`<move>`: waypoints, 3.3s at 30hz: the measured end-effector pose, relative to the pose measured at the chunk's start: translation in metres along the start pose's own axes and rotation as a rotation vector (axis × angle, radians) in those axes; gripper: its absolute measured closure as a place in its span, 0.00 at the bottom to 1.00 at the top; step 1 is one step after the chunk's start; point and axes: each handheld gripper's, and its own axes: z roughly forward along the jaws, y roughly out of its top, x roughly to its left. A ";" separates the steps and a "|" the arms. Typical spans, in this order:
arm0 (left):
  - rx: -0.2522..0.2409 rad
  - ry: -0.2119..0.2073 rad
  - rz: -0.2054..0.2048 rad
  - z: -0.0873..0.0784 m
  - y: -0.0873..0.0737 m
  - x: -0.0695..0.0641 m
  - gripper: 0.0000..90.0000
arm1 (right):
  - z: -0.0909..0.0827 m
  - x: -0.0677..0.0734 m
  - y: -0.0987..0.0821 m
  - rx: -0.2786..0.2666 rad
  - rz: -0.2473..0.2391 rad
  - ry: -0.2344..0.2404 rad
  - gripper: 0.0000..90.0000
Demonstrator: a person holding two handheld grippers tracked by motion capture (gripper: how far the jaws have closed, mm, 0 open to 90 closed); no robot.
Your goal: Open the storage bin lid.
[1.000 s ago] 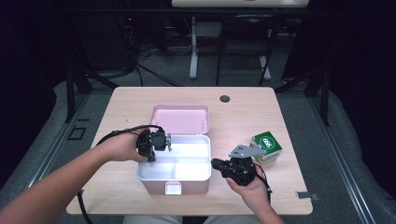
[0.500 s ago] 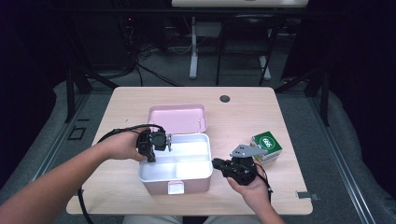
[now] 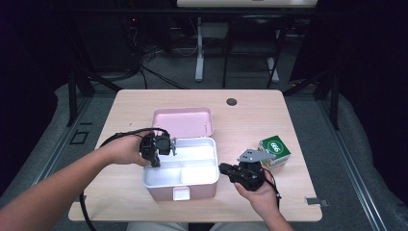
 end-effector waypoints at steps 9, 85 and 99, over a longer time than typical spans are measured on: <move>-0.010 0.003 -0.007 -0.003 -0.001 -0.001 1.00 | 0.000 -0.001 0.000 0.002 0.005 -0.002 0.93; -0.094 0.092 -0.682 -0.074 -0.197 -0.011 1.00 | -0.007 -0.009 -0.001 -0.009 0.032 -0.031 0.91; -0.097 0.089 -0.897 -0.042 -0.218 -0.005 1.00 | -0.013 -0.011 -0.002 -0.010 0.032 -0.046 0.91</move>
